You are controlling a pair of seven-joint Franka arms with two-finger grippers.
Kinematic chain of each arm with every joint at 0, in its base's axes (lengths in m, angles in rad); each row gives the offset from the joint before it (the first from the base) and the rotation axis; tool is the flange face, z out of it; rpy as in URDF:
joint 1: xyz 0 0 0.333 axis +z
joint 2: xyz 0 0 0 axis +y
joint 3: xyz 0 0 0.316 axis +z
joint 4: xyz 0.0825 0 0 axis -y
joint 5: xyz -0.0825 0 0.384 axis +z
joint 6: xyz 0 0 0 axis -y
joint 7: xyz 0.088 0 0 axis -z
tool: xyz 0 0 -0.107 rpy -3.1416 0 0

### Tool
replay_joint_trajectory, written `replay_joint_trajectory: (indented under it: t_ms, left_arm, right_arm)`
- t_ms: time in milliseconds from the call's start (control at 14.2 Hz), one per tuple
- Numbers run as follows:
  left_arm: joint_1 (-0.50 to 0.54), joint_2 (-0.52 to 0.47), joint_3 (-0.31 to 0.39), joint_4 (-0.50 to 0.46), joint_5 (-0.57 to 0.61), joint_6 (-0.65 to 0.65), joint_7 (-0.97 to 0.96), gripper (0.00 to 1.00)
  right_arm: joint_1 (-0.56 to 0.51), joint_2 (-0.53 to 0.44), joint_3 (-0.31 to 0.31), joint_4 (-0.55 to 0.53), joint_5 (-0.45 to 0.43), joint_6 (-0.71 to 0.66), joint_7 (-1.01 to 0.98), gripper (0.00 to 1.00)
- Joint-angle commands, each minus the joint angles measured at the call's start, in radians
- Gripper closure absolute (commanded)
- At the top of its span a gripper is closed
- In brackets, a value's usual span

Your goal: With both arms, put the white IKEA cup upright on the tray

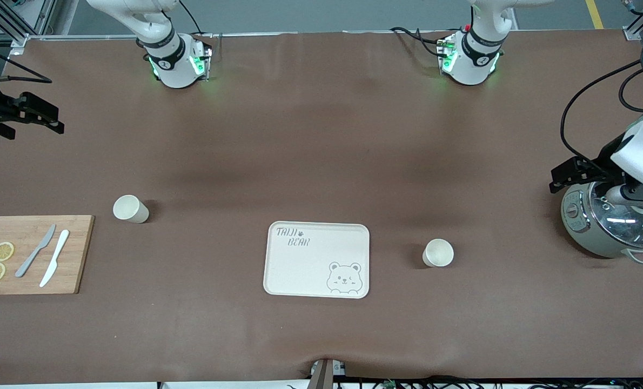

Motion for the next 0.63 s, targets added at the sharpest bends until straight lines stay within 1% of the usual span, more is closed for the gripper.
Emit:
replay_joint_trajectory:
  t_ms: [0,140,562]
  left_arm:
    - [0.006,-0.015,-0.001,0.009,-0.008,-0.023,0.011,0.0]
    - [0.007,-0.01,0.0,0.027,-0.009,-0.041,0.013,0.0]
    - [0.003,-0.012,-0.001,0.033,-0.008,-0.041,0.008,0.0]
  right_arm:
    - [-0.014,-0.013,0.006,-0.012,0.011,0.003,-0.012,0.0]
    - [-0.013,-0.013,0.006,-0.012,0.011,0.002,-0.012,0.0]
    - [-0.014,-0.012,0.006,-0.011,0.011,0.005,-0.012,0.0]
